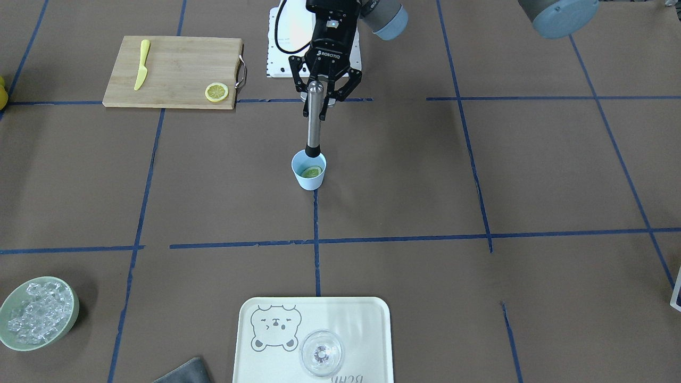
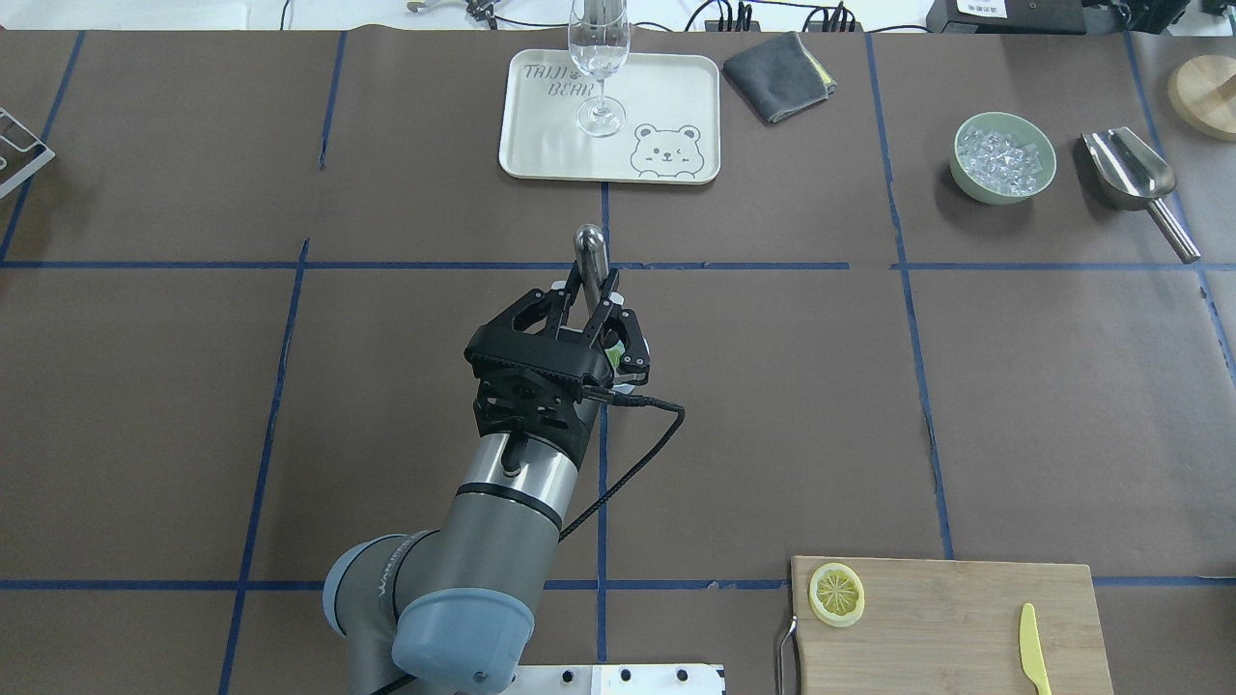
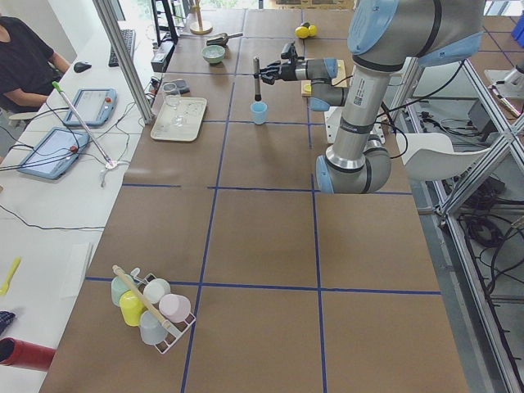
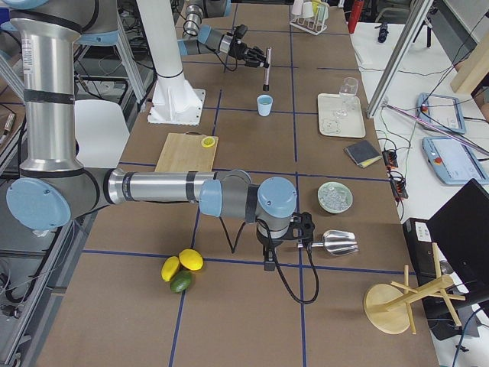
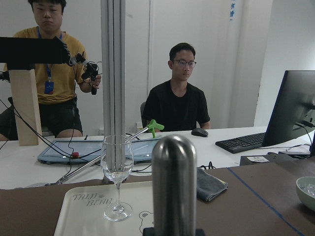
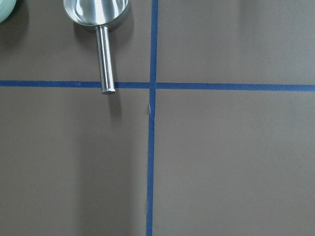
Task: Squeeze lemon into cup
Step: 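Press the muddler down into the cup onto the lemon slice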
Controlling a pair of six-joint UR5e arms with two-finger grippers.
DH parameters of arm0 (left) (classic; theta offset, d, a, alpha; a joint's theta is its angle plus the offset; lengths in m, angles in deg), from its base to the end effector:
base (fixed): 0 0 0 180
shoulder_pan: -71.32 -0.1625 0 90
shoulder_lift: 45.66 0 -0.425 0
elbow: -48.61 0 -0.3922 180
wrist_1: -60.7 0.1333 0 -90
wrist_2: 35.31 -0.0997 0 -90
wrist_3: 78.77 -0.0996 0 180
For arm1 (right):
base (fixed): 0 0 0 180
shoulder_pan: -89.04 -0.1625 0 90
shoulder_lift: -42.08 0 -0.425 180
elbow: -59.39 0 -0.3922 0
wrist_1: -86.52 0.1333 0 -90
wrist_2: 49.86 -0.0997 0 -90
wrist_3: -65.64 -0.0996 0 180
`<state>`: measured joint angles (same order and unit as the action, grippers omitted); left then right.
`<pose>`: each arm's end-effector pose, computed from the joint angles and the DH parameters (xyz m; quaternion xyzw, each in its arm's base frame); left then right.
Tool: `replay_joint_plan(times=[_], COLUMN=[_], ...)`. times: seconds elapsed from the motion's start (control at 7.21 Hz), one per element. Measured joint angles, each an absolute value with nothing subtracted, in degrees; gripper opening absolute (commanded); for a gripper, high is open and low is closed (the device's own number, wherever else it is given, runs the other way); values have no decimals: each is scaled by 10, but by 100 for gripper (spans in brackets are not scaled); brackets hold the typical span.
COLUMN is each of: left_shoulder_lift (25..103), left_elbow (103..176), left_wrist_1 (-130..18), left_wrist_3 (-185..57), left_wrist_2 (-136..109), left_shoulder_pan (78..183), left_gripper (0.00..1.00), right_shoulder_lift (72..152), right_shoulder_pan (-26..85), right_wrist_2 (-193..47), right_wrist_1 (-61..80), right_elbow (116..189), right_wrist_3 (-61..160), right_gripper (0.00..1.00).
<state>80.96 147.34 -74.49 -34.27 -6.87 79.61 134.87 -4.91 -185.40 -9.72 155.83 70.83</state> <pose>0.5378 -0.3016 0.1245 0.5973 0.3814 -0.1517 0.6890 0.0942 -0.4618 0.6362 0.0101 -0.3874 -0.0012 0.9219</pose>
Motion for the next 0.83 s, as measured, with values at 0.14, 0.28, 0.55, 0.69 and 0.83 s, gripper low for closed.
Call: replay_joint_plan(times=[0.14,0.28,0.55,0.69,0.83], left_shoulder_lift=[811,815,820,821,823], left_elbow=[1465,1457,1445,1438,1432], left_wrist_1=[-748,-751,-755,-755,-755], left_wrist_3=[-343,-343,-343,-342,-342], left_wrist_2=[-67,-66,-64,-64,-61], left_shoulder_pan=[796,797,798,799,801], left_gripper=[0,0,0,0,0], right_shoulder_lift=[1348,1347,1345,1344,1344], right_shoulder_pan=[-49,-49,-49,-49,-49], right_wrist_2=[-1854,-1854,-1853,-1854,-1854], right_wrist_1=[-97,-97,-97,-97,-97], right_elbow=[1558,1557,1556,1556,1556], right_wrist_3=[708,708,708,708,708], right_gripper=[100,100,100,100,100])
